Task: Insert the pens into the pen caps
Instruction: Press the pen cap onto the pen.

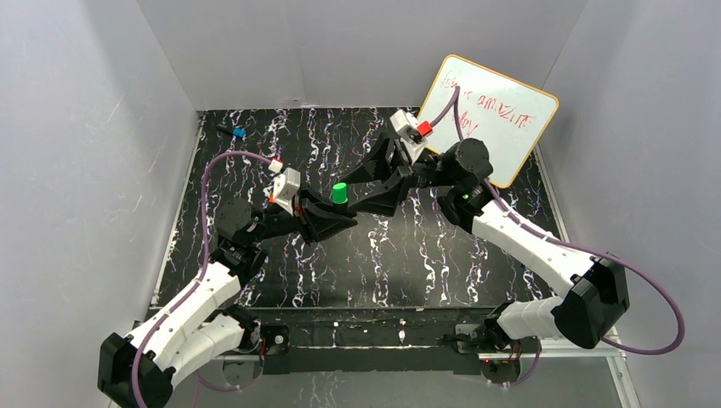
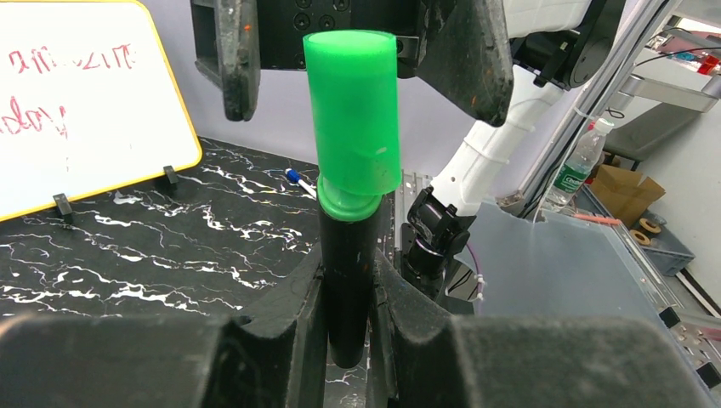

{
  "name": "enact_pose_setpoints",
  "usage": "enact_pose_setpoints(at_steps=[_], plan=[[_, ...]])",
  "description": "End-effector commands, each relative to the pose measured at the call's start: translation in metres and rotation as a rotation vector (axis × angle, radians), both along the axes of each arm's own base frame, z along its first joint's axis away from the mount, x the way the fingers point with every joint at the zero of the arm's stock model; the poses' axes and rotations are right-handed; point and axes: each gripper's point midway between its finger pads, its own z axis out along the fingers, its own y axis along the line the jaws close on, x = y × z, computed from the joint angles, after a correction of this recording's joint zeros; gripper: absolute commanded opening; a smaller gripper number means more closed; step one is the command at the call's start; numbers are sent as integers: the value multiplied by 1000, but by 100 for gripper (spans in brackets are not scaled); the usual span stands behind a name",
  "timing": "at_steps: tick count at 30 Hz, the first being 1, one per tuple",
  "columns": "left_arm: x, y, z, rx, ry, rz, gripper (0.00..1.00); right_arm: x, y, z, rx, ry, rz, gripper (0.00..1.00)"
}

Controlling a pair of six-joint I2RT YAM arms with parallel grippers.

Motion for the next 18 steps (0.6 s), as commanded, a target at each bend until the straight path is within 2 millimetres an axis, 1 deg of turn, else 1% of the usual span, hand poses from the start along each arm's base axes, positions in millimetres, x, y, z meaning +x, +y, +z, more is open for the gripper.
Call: enact_pose_setpoints(at_steps=[1, 6, 7, 8, 10, 12, 18], plan=[[-8, 1, 14, -27, -54, -22, 0, -2, 4, 27, 79, -87, -16, 71], [-8, 2, 14, -27, -54, -19, 0, -1, 10, 28, 82, -87, -16, 70], [-8, 2, 13, -27, -54, -19, 0, 0, 11, 28, 83, -87, -18, 68], [-8, 2, 13, -27, -54, -20, 0, 0, 12, 28, 83, -86, -18, 65], [-8, 2, 13, -26, -53, -21, 0, 0, 12, 28, 86, -89, -21, 52], [-9, 2, 13, -26, -53, -20, 0, 0, 14, 28, 85, -88, -19, 45], [-9, 2, 13, -25, -55, -19, 0, 1, 16, 27, 77, -85, -14, 31]])
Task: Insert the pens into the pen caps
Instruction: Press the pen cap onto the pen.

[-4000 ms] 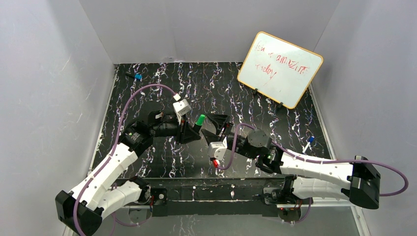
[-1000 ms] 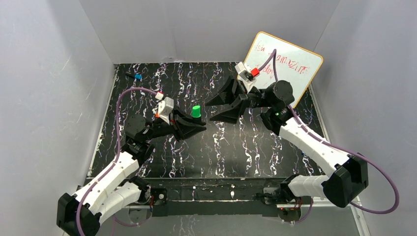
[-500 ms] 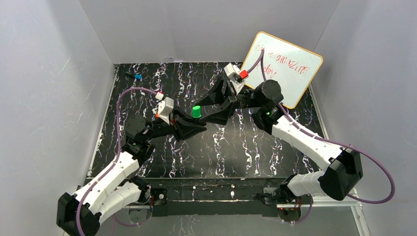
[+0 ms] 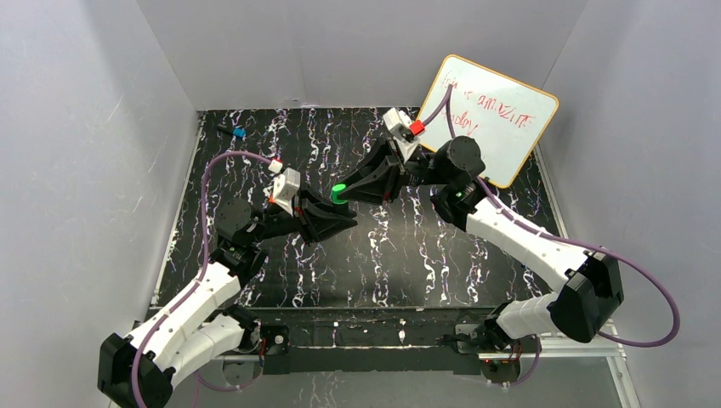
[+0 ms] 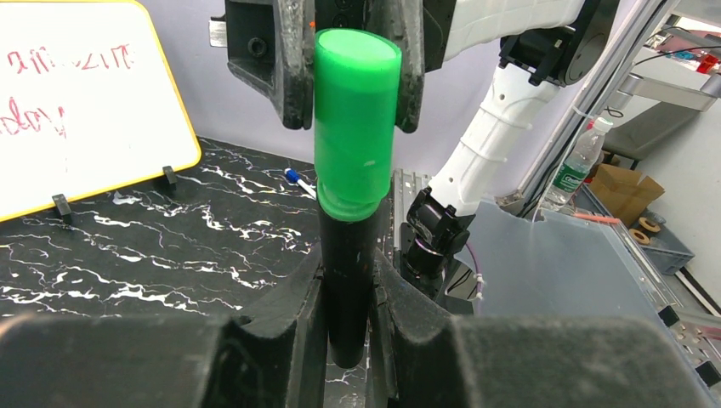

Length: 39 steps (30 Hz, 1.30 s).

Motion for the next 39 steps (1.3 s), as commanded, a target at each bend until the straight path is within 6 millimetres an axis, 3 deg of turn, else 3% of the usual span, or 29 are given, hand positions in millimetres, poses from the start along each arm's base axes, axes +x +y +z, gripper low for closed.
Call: enact_pose_setpoints(at_steps=[1, 3, 5, 6, 16, 24, 30, 39], plan=[[-7, 2, 12, -24, -52, -15, 0, -2, 0, 23, 56, -64, -5, 28], [-7, 2, 12, -23, -51, -14, 0, -2, 0, 22, 50, -62, -1, 21], [-6, 2, 12, -22, -49, -4, 0, -1, 1, 22, 41, -57, -1, 4], [-4, 2, 12, -19, -48, 5, 0, -1, 2, 22, 35, -54, -1, 1], [23, 12, 7, 73, -40, 185, 0, 9, 4, 10, -40, -40, -103, 1], [35, 19, 16, 70, -44, 275, 0, 11, 6, -7, -95, -52, -199, 1], [32, 18, 26, 53, -52, 257, 0, 11, 8, -19, -110, -54, -225, 1], [13, 7, 50, 7, -81, 116, 0, 3, 11, -35, -138, -42, -183, 1]])
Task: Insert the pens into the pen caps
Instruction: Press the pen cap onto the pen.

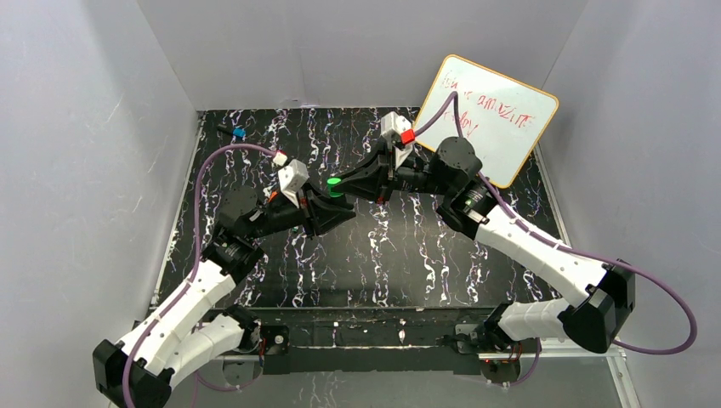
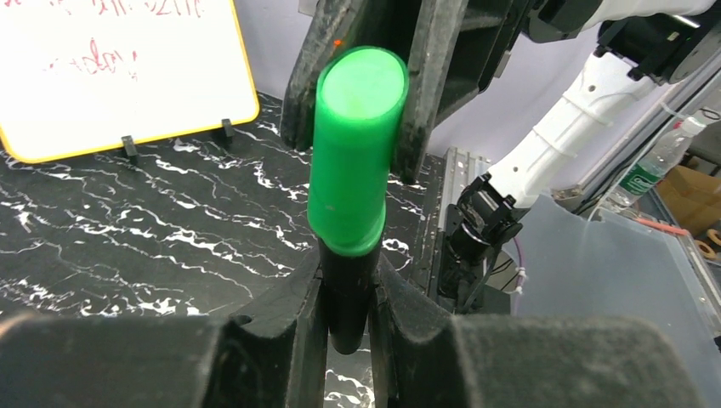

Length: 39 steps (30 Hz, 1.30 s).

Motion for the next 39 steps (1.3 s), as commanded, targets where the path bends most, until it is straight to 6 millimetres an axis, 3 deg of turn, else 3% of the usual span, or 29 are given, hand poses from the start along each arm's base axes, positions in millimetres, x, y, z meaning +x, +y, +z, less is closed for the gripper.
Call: enact_pose_setpoints(at_steps=[1, 19, 39], plan=[[-16, -2, 62, -109, -131, -84, 0, -19, 2, -26, -66, 23, 82, 1], [-34, 6, 75, -9, -174, -126, 0, -25, -11, -61, -176, 49, 70, 1], [-24, 9, 92, -15, -240, -62, 0, -37, -12, -102, -232, 165, 114, 1]])
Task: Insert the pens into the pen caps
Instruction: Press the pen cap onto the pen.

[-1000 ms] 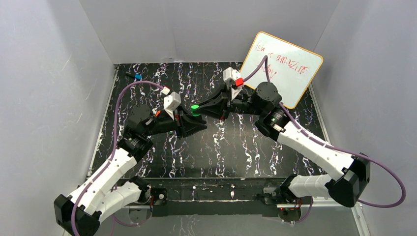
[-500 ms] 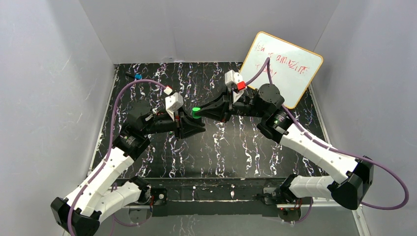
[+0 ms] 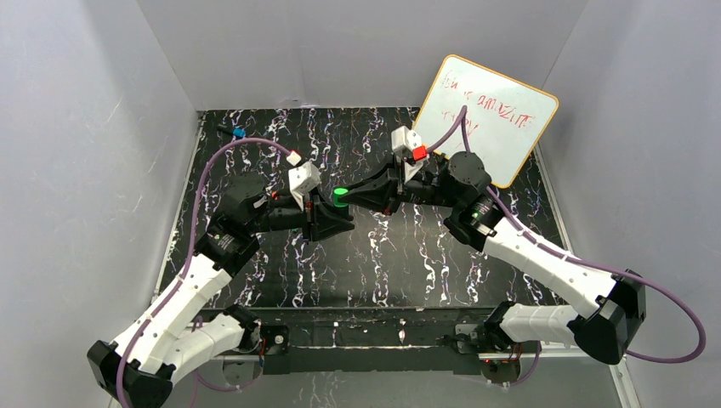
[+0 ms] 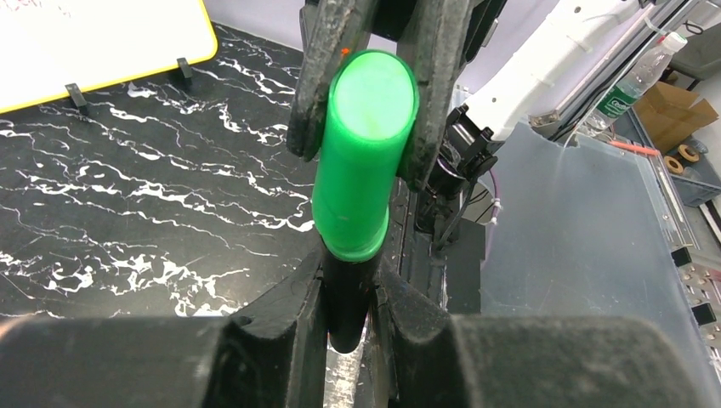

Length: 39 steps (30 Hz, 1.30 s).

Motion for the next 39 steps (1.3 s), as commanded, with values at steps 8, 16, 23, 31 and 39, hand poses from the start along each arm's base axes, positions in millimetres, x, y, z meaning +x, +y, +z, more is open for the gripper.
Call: enact_pose_setpoints(at_steps=[8, 16, 23, 31, 39], plan=[[-1, 10, 96, -151, -287, 52, 0, -29, -4, -113, -319, 260, 131, 1], [1, 12, 97, -139, -313, 66, 0, -41, -4, -130, -386, 320, 178, 1], [9, 17, 98, -140, -346, 130, 0, -54, -6, -136, -387, 370, 240, 1], [13, 21, 105, -154, -374, 168, 0, -65, -6, -149, -426, 424, 291, 1], [18, 26, 115, -175, -402, 219, 0, -74, -7, -165, -492, 470, 326, 1]])
